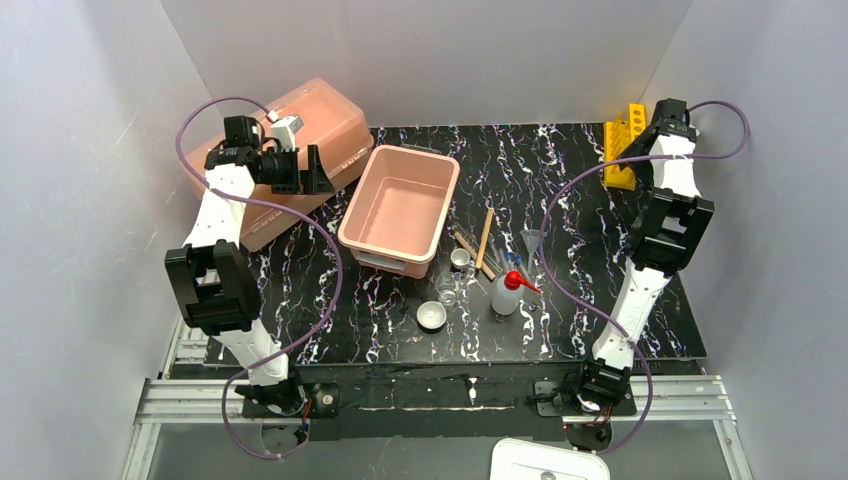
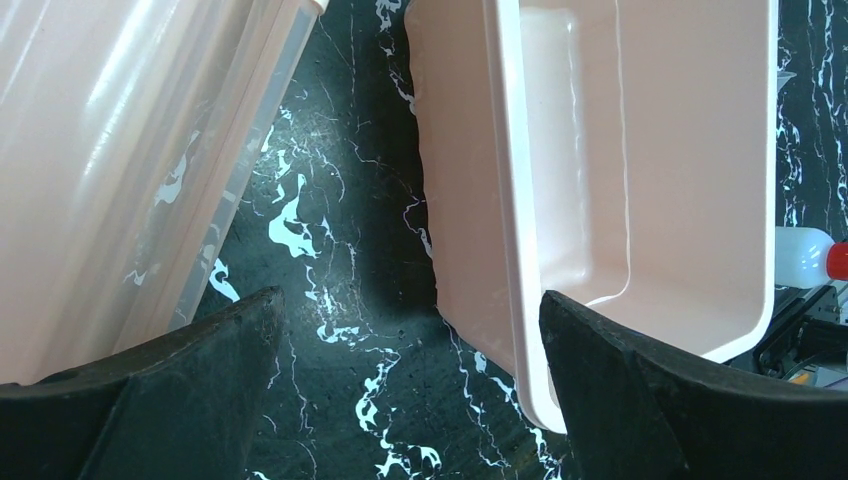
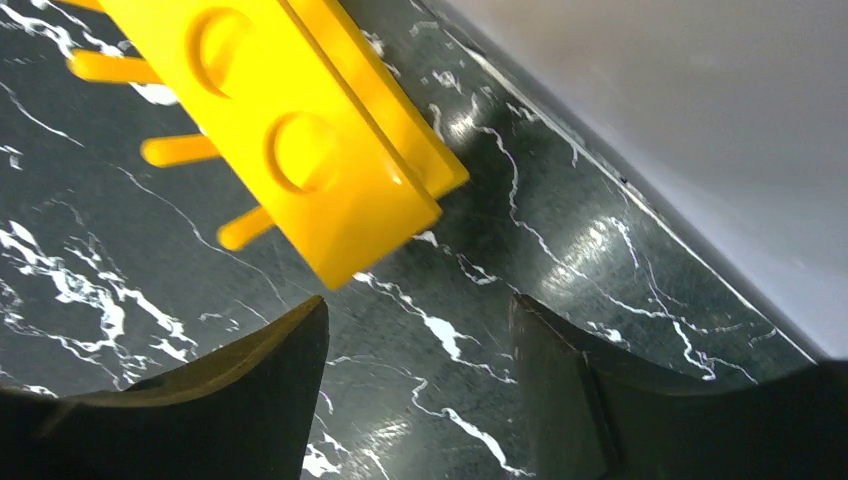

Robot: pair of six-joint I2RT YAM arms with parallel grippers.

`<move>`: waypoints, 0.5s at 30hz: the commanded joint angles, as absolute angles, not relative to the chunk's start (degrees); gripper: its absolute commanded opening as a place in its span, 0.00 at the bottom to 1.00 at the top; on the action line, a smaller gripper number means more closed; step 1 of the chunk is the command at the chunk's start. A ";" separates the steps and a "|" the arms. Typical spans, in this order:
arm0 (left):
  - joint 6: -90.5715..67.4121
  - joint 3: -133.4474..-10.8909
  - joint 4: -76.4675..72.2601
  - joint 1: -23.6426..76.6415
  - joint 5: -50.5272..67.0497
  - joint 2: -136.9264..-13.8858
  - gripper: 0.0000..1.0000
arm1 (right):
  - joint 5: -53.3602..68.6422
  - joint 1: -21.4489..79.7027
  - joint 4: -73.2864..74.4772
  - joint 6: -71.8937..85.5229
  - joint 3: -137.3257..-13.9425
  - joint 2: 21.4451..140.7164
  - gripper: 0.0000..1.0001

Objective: Organize the chemistry lab equipment

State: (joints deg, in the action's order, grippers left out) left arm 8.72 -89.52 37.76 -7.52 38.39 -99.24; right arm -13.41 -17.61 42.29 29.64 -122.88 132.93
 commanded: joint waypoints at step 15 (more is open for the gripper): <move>7.62 -89.35 37.79 -8.30 39.39 -98.15 0.99 | -13.10 -24.35 34.89 39.38 -126.10 132.52 0.66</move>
